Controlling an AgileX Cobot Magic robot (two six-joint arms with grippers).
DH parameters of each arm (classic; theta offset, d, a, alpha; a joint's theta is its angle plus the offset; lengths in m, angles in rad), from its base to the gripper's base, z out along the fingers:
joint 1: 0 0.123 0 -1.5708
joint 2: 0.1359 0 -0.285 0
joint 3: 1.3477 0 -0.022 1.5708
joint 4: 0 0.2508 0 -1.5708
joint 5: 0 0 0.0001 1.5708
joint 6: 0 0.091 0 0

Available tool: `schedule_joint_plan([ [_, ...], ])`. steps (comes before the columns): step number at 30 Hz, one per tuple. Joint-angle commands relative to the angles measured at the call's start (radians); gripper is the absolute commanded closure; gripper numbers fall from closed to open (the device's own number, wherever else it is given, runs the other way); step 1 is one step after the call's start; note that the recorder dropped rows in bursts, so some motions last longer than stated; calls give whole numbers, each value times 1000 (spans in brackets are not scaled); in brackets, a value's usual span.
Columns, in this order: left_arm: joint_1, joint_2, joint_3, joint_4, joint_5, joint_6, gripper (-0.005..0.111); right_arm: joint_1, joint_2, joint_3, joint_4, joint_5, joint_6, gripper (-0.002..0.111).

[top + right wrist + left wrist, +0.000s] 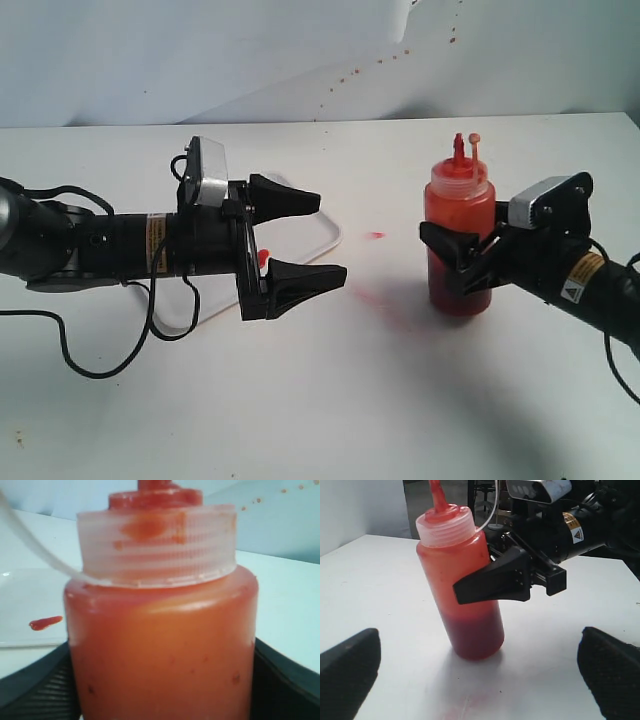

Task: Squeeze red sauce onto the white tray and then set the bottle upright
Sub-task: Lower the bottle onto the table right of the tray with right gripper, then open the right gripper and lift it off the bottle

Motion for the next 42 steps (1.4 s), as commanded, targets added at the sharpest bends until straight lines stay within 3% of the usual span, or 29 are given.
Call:
schedule_joint_plan([
  [1, -4, -10, -2, -18, -10, 4, 2, -23, -14, 1, -66, -64, -9, 108],
  [26, -4, -10, -2, -21, -10, 4, 2, -3, -14, -84, -163, -64, 78, 108],
  [42, -4, -10, -2, -21, -10, 4, 2, 0, 64, -84, -121, -64, 51, 108],
])
